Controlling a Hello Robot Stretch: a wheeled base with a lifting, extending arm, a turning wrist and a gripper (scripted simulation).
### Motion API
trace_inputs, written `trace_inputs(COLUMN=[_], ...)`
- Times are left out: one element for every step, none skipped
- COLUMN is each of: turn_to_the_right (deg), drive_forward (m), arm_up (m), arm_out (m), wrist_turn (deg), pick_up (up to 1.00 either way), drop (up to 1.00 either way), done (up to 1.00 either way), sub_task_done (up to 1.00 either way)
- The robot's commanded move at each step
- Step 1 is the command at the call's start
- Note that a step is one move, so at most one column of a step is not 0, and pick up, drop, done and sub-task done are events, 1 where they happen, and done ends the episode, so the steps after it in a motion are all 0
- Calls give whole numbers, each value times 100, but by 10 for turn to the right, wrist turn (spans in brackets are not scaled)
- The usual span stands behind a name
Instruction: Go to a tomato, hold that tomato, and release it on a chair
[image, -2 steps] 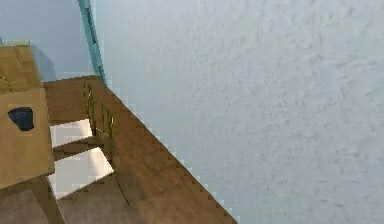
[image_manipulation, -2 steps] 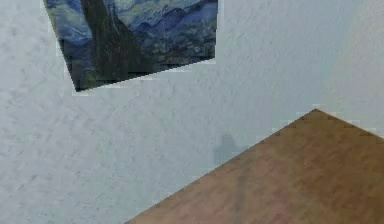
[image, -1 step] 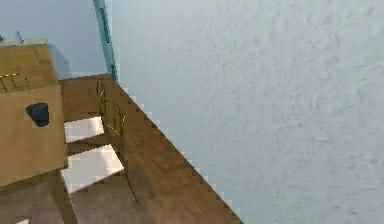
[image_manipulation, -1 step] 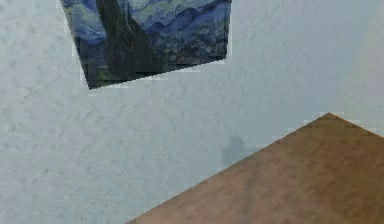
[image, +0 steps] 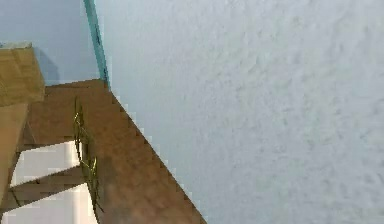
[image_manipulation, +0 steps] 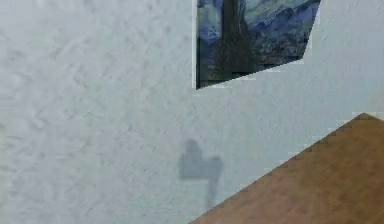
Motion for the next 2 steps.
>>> trace_inputs(turn_to_the_right=[-450,-450], drive_forward=[0,0], arm_up=[0,0], arm_out=[0,0], wrist_turn=[0,0], pick_up=[0,0], drop=[0,0], done=[0,0], sub_task_done=[0,0])
